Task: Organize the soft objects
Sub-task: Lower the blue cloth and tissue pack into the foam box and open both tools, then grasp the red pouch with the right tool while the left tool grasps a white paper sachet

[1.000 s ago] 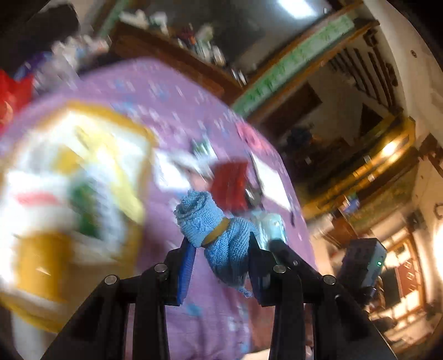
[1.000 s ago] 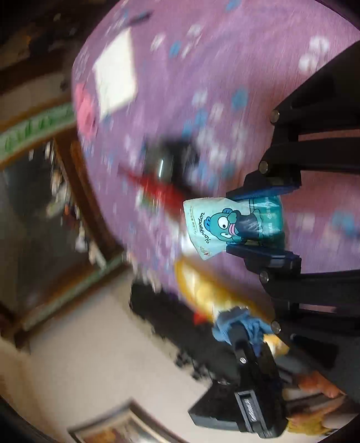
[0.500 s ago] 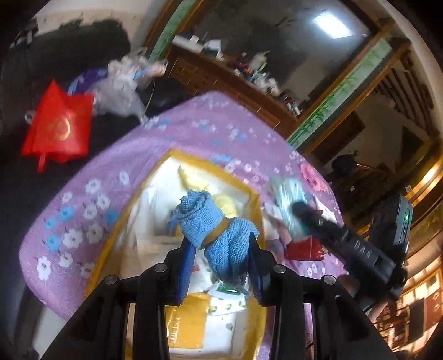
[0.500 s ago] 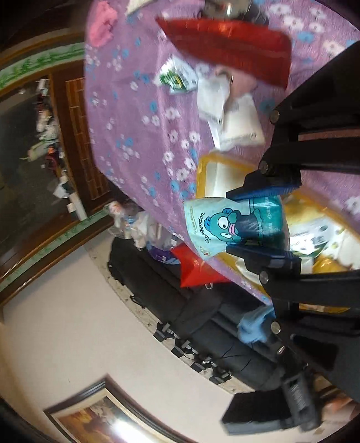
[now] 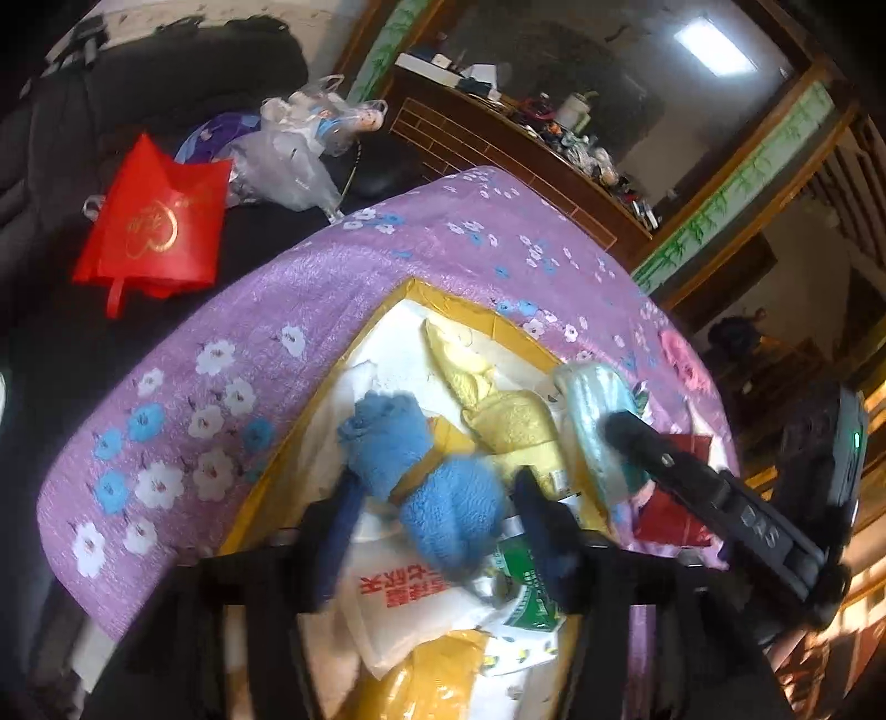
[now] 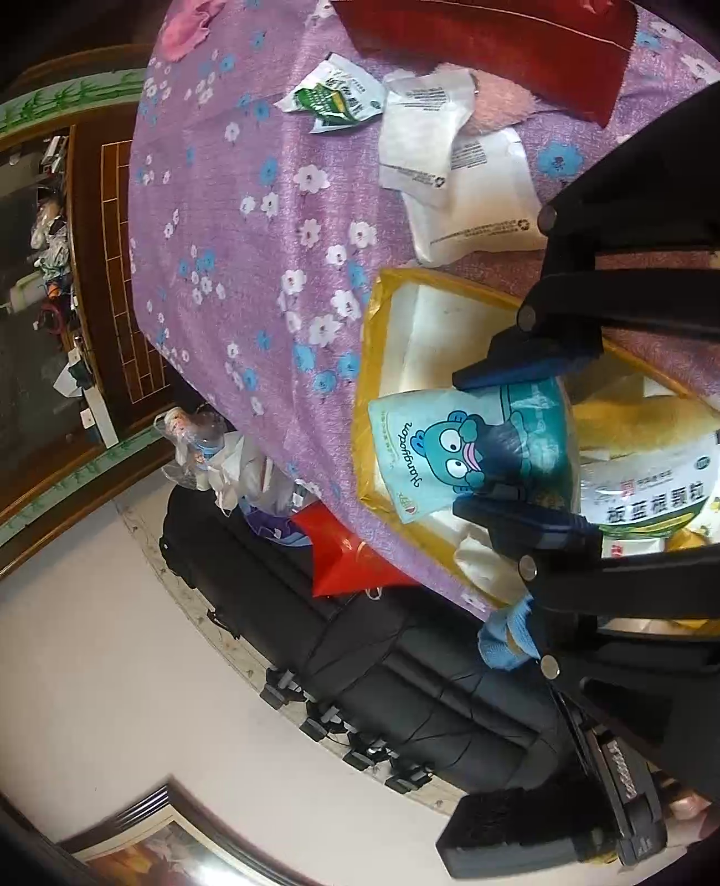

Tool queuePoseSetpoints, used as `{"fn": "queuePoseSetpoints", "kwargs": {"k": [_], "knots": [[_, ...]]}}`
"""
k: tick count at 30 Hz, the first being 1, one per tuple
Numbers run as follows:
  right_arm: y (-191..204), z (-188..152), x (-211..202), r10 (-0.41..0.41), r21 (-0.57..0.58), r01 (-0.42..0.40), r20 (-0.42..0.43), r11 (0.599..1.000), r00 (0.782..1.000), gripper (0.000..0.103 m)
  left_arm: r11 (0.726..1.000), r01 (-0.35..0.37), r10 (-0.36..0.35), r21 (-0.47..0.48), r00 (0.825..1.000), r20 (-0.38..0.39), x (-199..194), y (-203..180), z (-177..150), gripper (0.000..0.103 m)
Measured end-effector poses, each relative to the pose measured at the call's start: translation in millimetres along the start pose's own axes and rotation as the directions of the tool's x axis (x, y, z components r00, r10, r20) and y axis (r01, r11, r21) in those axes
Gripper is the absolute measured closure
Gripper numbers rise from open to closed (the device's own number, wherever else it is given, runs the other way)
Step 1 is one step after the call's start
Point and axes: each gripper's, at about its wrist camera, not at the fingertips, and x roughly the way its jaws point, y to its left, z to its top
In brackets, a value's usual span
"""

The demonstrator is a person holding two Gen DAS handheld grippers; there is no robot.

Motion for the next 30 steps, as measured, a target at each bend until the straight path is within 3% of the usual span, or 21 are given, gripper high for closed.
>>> {"fn": "queuePoseSetpoints", "kwargs": {"k": [4,6,10,13,19,25,27,30], "knots": [[-8.0,-1.3,-21.6,0.023,0.021,-0.024,0.045,0.999,0.999,0.046,1.0,-0.008,0.009,-0.019,0.999,0.043,-14.4,-12.2,-2.3,0.018],[-12.4,-3.6,-34.2,0.046,0.03,-0.048,0.056,0.998,0.997,0.045,1.0,-0.004,0.004,0.001,0.998,0.062,-21.4,-22.0,-6.3,0.009],[-15.4,-14.3,-60.4,0.07,0.017,-0.072,0.082,0.997,0.994,0.042,0.999,0.042,-0.044,0.027,0.996,0.081,-33.7,-40.3,-24.5,0.007],[-22.2,-27.9,-84.4,0.068,0.004,-0.068,0.109,0.998,0.992,0.041,0.987,0.136,-0.141,0.09,0.989,0.043,-35.7,-57.2,-46.4,0.005],[-46.5,-62.1,-126.7,-0.019,0.007,0.018,0.134,1.0,0.991,0.04,0.959,0.23,-0.231,0.163,0.973,-0.009,-32.1,-93.6,-70.3,0.005],[-85.5,-94.7,-141.1,-0.072,0.129,0.053,0.144,0.99,0.987,0.04,0.917,0.267,-0.251,0.296,0.964,-0.091,-14.0,-133.9,-78.3,0.005],[-95.1,-92.7,-138.3,-0.093,0.174,0.071,0.12,0.982,0.988,0.04,0.913,0.27,-0.248,0.308,0.963,-0.109,-6.9,-139.4,-77.1,0.005],[-97.7,-75.6,-134.5,-0.133,0.144,0.114,0.132,0.983,0.982,0.04,0.913,0.289,-0.257,0.289,0.956,-0.143,7.2,-142.4,-70.5,0.005]]}}
